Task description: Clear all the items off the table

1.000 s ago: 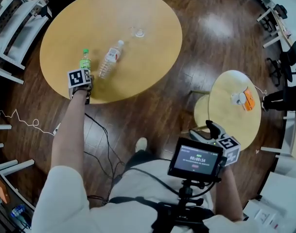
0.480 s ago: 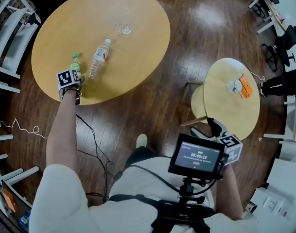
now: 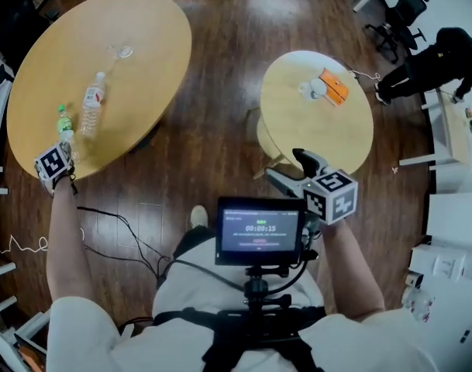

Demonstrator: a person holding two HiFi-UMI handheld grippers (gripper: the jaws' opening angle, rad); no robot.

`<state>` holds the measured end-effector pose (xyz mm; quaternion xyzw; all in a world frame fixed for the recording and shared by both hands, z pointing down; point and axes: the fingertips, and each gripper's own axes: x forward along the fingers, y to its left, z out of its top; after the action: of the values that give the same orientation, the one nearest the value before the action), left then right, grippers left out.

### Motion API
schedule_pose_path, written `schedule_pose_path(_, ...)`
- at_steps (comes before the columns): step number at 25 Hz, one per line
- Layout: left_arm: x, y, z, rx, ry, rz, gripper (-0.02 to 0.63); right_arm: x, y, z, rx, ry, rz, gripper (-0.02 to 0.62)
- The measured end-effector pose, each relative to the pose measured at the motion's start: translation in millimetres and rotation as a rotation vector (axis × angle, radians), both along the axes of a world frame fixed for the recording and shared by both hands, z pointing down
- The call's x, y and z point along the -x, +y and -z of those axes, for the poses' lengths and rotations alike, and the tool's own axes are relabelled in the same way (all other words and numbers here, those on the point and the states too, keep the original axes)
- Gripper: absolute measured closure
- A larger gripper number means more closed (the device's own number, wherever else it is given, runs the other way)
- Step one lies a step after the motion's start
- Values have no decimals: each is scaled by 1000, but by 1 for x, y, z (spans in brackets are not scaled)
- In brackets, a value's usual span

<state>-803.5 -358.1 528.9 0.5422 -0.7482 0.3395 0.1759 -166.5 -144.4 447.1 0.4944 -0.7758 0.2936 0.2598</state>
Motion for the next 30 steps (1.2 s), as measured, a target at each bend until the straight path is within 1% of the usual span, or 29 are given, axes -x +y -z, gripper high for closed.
schedule_pose_path(2,-36,6,20,-71,27,-70,201,-18,15,8,-17,-5,-37,207)
schedule_pose_path(4,-89,20,39,-112,62,-173,201,-38,35,14,-33,-9,-77,207)
schedule_pose_path(6,-152,48,49,-111,107,-276,201,-63,56,20,-50,-9,-107,206)
schedule_pose_path(10,-291,114,60,-102,252,-449,201,-113,105,27,-81,-2,-158,207)
schedule_pose_path(12,-354,153,65,-100,313,-522,201,-135,141,28,-93,0,-179,207)
schedule_pose_path(15,-447,207,77,-96,379,-620,201,-178,191,26,-104,4,-220,207)
schedule_pose_path(18,-525,259,79,-78,440,-689,201,-218,235,18,-103,3,-263,207)
schedule_pose_path(21,-587,309,80,-75,488,-744,201,-248,272,12,-103,-1,-279,207)
schedule_pose_path(25,-650,361,79,-58,523,-787,199,-277,306,12,-92,3,-264,207)
schedule_pose_path(27,-673,379,75,-35,535,-803,197,-287,314,14,-94,0,-259,207)
schedule_pose_path(30,-687,395,70,-9,554,-825,195,-288,317,16,-107,-5,-257,207)
